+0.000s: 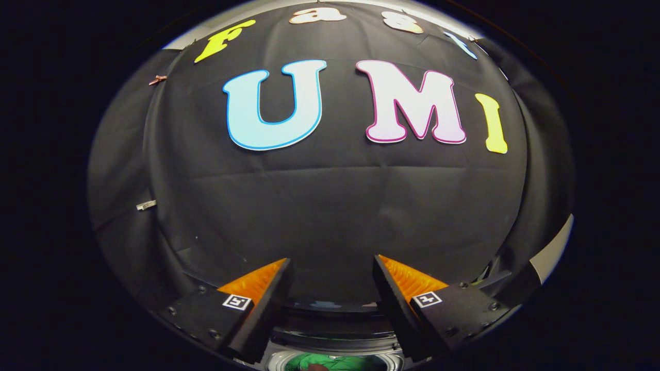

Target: Put the clothes into the washing machine and then close the washing machine lid.

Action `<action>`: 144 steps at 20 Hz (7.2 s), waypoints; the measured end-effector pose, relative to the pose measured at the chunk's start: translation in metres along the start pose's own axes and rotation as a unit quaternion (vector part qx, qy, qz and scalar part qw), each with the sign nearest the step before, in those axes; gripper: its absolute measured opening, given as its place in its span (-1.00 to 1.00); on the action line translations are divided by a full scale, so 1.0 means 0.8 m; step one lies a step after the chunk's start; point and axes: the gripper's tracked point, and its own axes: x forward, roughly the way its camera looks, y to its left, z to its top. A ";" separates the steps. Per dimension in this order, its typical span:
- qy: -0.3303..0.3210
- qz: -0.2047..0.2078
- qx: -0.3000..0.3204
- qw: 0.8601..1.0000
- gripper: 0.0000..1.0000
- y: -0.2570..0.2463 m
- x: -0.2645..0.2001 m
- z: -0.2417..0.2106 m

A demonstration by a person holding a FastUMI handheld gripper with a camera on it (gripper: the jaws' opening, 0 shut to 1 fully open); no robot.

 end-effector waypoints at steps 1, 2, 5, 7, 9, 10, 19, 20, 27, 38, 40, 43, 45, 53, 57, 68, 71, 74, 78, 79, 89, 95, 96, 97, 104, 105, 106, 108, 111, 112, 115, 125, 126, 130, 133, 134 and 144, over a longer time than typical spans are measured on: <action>-0.003 0.000 0.001 1.000 0.97 -0.001 -0.005 -0.002; -0.008 0.002 0.001 1.000 0.96 0.001 -0.010 -0.002; -0.029 0.006 -0.002 1.000 0.97 0.003 -0.029 -0.004; -0.034 0.008 -0.005 0.999 0.96 0.005 -0.043 -0.009; -0.032 0.009 -0.006 0.999 0.96 0.006 -0.056 -0.014; -0.033 0.009 -0.007 0.999 0.96 0.007 -0.064 -0.016; -0.058 0.007 -0.008 0.998 0.95 0.014 -0.120 -0.044; -0.059 0.007 -0.007 0.998 0.95 0.015 -0.126 -0.048; -0.059 -0.004 -0.001 0.998 0.95 0.017 -0.163 -0.081; -0.061 -0.021 -0.005 0.998 0.93 0.012 -0.207 -0.136; -0.061 -0.022 -0.006 0.998 0.94 0.008 -0.214 -0.135; -0.068 -0.022 -0.022 0.997 0.93 -0.001 -0.230 -0.126; -0.076 -0.010 -0.024 0.997 0.93 -0.003 -0.243 -0.114; -0.107 0.009 -0.056 0.993 0.93 -0.043 -0.318 -0.069; -0.121 0.009 -0.044 0.992 0.92 -0.072 -0.363 -0.054; -0.146 0.005 -0.039 0.988 0.92 -0.169 -0.486 -0.056; -0.156 0.009 -0.034 0.987 0.92 -0.192 -0.526 -0.059; -0.156 -0.014 -0.051 0.986 0.92 -0.227 -0.551 -0.064; -0.164 -0.027 -0.036 0.985 0.92 -0.244 -0.580 -0.063; -0.168 -0.030 -0.030 0.985 0.92 -0.246 -0.587 -0.061; -0.178 -0.045 -0.041 0.982 0.92 -0.244 -0.610 -0.072; -0.168 -0.041 -0.051 0.984 0.92 -0.239 -0.598 -0.080; -0.170 -0.041 -0.052 0.983 0.92 -0.239 -0.598 -0.077; -0.171 -0.040 -0.052 0.983 0.92 -0.237 -0.599 -0.076; -0.170 -0.040 -0.053 0.983 0.92 -0.233 -0.594 -0.077; -0.169 -0.039 -0.052 0.984 0.92 -0.231 -0.593 -0.078; -0.168 -0.037 -0.051 0.984 0.92 -0.230 -0.593 -0.078; -0.169 -0.036 -0.049 0.984 0.92 -0.229 -0.594 -0.076; -0.171 -0.035 -0.041 0.984 0.92 -0.230 -0.594 -0.075; -0.172 -0.034 -0.039 0.984 0.92 -0.231 -0.594 -0.076; -0.170 -0.037 -0.040 0.984 0.92 -0.234 -0.594 -0.078; -0.168 -0.045 -0.033 0.984 0.92 -0.247 -0.592 -0.084; -0.168 -0.045 -0.033 0.984 0.92 -0.248 -0.594 -0.085; -0.168 -0.044 -0.033 0.984 0.92 -0.247 -0.594 -0.085; -0.168 -0.044 -0.033 0.984 0.92 -0.245 -0.594 -0.085; -0.167 -0.044 -0.035 0.984 0.92 -0.245 -0.594 -0.086; -0.168 -0.040 -0.036 0.984 0.92 -0.240 -0.593 -0.085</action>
